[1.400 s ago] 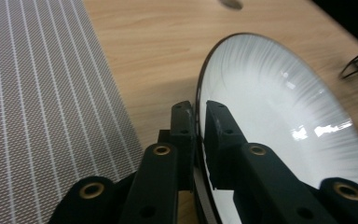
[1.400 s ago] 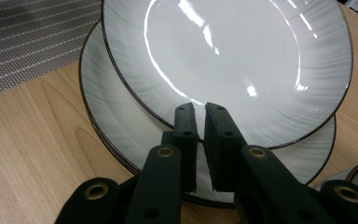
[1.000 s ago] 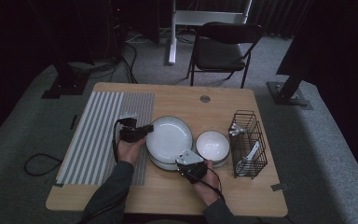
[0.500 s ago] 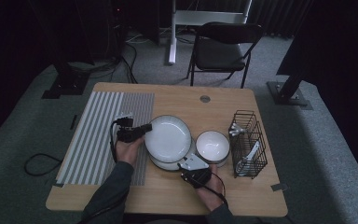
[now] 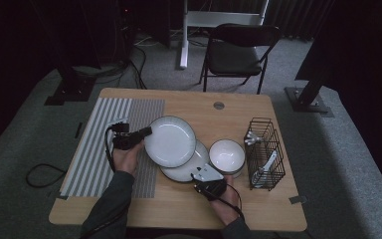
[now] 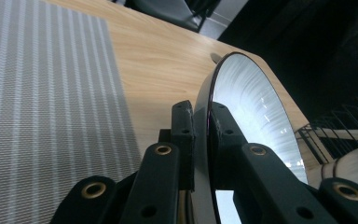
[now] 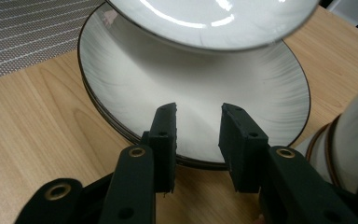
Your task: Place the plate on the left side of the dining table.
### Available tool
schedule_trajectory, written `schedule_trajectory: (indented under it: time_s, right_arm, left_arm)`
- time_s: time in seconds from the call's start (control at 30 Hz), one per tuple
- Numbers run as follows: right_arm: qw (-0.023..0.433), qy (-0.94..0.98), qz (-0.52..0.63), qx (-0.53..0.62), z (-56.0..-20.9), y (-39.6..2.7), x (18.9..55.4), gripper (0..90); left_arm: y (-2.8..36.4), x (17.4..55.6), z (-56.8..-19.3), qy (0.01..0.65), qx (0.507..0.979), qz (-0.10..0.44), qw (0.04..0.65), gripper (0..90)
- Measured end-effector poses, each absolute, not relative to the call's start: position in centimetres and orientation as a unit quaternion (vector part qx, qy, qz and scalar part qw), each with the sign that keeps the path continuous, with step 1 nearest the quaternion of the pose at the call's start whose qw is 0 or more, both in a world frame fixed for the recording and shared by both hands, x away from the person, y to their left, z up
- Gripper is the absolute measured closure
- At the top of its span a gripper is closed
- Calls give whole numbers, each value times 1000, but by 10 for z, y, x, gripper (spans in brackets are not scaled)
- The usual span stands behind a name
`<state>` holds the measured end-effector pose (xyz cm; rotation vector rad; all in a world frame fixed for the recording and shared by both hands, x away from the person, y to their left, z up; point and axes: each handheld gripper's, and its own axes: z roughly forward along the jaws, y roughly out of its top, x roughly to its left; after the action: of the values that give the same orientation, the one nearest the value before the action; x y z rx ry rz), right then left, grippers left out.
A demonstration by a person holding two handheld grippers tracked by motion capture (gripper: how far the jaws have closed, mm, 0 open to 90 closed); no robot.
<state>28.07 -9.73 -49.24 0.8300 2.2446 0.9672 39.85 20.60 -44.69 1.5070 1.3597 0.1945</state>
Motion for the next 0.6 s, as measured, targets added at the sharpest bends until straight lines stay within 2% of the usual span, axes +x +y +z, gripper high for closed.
schedule_trajectory:
  time_s: [0.6]
  right_arm:
    - [301, 847, 322, 296, -491, -88, 283, 682]
  left_arm:
    - [265, 390, -446, 609, 590, 108, 518, 835]
